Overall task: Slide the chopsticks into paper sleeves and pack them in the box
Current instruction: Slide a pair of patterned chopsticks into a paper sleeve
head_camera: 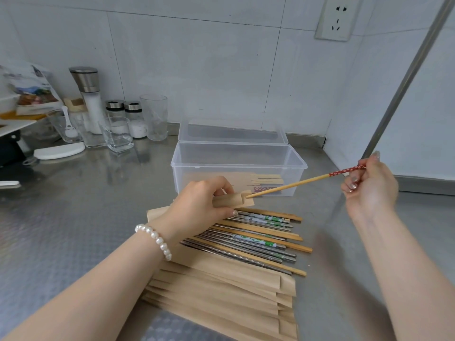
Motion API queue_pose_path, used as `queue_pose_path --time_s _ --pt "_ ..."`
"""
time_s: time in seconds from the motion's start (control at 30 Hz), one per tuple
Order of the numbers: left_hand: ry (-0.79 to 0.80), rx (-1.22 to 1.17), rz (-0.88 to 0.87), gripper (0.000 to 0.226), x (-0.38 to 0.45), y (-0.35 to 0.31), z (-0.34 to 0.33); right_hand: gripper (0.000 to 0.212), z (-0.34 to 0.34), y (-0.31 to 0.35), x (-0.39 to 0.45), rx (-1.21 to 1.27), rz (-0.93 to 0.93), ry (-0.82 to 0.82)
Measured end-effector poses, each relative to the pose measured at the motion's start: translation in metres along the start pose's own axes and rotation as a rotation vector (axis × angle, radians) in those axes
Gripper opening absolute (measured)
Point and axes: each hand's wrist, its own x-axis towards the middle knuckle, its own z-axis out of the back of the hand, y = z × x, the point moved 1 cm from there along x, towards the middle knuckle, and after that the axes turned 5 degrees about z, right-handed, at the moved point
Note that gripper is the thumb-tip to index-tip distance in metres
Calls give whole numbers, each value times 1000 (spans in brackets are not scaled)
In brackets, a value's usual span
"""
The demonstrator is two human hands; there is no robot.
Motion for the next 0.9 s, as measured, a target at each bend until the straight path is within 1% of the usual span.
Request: queue_pose_path --time_s 0.13,0.2,0.37,0.47,0.6,0.7,0.8,0.9 --pt "2 -7 -5 27 -1 0 0 30 -4 -4 -3 -43 -90 155" --pt "3 -14 -11 25 0 -1 1 28 -6 -5 -6 -47 -137 197" --pt "10 -16 -12 24 0 -1 2 26 -6 -4 -5 -37 -117 148" --pt "11 -5 -5 31 0 -1 1 25 -6 -2 -6 -35 -82 127" --pt "22 -11 9 40 0 -2 0 23 -11 0 -13 -37 -42 140" --pt "24 -24 16 43 0 -1 0 22 -14 2 -17 -45 -28 162" --pt "16 -31 17 42 0 -1 0 23 -16 0 -20 -61 -71 204" --pt "14 -54 20 40 -1 -2 0 23 -18 -6 -24 -170 -178 304"
